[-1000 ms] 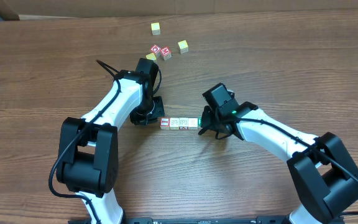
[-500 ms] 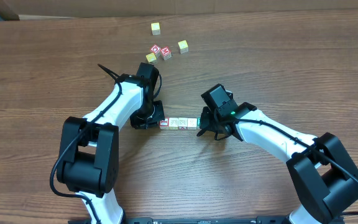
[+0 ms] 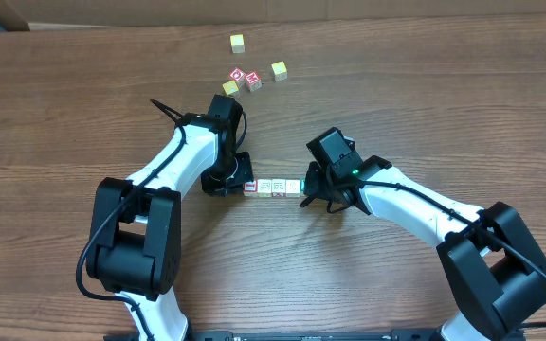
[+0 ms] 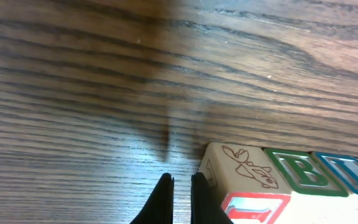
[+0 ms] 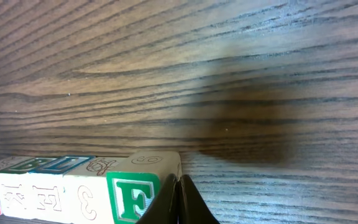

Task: Flip 5 blocks
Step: 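Lower both grippers to the row ends, left at I, right at F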

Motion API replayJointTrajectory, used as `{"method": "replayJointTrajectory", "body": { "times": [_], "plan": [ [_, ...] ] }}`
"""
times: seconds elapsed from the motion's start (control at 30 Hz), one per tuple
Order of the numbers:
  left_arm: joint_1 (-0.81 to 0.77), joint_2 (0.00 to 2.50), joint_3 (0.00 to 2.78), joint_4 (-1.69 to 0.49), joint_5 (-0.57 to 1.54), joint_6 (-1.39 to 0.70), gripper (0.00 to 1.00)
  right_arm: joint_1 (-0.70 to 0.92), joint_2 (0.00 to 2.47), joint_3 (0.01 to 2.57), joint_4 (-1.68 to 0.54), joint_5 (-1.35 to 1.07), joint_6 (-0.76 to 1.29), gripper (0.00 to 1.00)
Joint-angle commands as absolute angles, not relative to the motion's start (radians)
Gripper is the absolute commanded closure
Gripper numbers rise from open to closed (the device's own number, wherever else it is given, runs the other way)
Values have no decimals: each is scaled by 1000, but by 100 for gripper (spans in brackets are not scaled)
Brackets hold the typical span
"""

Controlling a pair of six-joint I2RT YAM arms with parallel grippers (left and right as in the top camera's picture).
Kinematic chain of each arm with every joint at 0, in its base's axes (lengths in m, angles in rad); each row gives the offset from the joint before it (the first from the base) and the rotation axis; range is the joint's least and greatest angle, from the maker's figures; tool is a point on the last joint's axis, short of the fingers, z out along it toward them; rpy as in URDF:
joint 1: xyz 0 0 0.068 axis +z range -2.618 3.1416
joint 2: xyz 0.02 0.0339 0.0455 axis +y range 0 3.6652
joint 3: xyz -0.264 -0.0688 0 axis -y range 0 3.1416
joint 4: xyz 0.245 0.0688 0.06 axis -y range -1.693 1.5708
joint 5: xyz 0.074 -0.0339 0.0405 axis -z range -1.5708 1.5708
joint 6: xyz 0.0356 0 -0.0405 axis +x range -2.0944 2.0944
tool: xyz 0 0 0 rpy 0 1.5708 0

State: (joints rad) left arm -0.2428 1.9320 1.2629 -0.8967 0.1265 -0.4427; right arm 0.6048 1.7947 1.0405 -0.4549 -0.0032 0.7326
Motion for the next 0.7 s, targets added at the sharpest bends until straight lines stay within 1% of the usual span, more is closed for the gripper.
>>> {"method": "replayJointTrajectory", "body": {
  "times": [0.0,0.4,0.67],
  "plan": [
    [-252,1926,1259,-896,150,-450,96,608,1795,1035,-443,-6,734,96],
    [-252,1926,1258,-911,122,-449,96,608,1795,1035,-477,-6,734,96],
    [-252,1926,1258,-911,123,-450,95,608,1795,1035,-476,-47,734,96]
  ]
}}
